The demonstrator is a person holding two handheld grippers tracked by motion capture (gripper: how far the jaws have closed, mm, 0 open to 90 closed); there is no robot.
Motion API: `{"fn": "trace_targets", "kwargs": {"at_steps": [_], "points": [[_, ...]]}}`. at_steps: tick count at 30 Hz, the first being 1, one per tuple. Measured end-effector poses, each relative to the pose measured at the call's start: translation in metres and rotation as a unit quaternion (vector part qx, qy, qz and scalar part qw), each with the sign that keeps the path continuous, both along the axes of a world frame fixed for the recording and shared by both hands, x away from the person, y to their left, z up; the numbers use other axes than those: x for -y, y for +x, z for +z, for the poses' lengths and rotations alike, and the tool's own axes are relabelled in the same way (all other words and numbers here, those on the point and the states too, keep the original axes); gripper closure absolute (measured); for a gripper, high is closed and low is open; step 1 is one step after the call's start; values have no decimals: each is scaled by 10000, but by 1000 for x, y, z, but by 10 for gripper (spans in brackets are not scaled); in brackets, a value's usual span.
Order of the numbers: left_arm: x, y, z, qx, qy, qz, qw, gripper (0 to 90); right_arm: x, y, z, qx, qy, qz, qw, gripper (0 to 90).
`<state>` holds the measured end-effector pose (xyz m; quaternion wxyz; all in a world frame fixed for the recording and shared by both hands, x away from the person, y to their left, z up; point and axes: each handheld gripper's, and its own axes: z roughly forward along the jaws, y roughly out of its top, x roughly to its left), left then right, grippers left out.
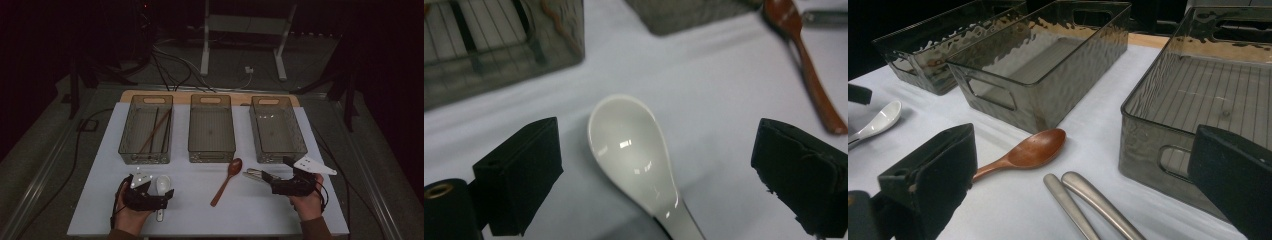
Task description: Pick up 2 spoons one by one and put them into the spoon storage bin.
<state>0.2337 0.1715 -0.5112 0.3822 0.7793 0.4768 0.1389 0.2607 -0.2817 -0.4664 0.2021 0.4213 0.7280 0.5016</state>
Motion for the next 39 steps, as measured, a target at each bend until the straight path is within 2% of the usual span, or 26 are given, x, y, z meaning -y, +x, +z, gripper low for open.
{"fn": "trace_targets", "kwargs": {"at_steps": [4, 7, 10, 12, 13, 18, 22, 26, 31, 34, 38, 39], "points": [[4, -4, -4, -193, 195, -81, 9996, 85, 0, 0, 0, -16, 9, -13, 10000, 0], [6, -8, -7, -303, 416, 40, 9987, 150, 0, 0, 0, -14, 1, -6, 10000, 0], [5, -11, -9, -350, 582, 67, 9977, 177, 0, 0, -1, -14, 5, -4, 10000, 0], [5, -13, -9, -375, 631, 41, 9973, 258, 0, 0, -1, -17, 12, -7, 10000, 0], [5, -15, -9, -351, 697, 36, 9969, 277, 0, 0, -1, -11, 9, -10, 10000, 0], [3, -16, -7, -300, 963, 41, 9949, 491, 0, 0, -1, -13, 12, -17, 10000, 0], [-6, -12, -5, -349, 933, 41, 9950, 682, 0, 0, 0, -6, 15, -12, 10000, 0], [-9, -10, -5, -355, 923, -74, 9951, 708, 0, 1, -1, -9, 21, 0, 10000, 0], [-8, -12, -4, -287, 1072, -77, 9938, 723, 0, 1, -1, -4, 27, 0, 10000, 0], [-6, -14, -4, -194, 1193, -97, 9926, 709, 0, 1, -1, -11, 33, -7, 10000, 0], [0, -19, 1, 30, 1233, -224, 9921, 632, 1, 1, -1, -22, 47, -15, 10000, 0], [1, -20, 1, 42, 1261, -273, 9916, 645, 1, 1, -1, -28, 53, -15, 10000, 0]]}}
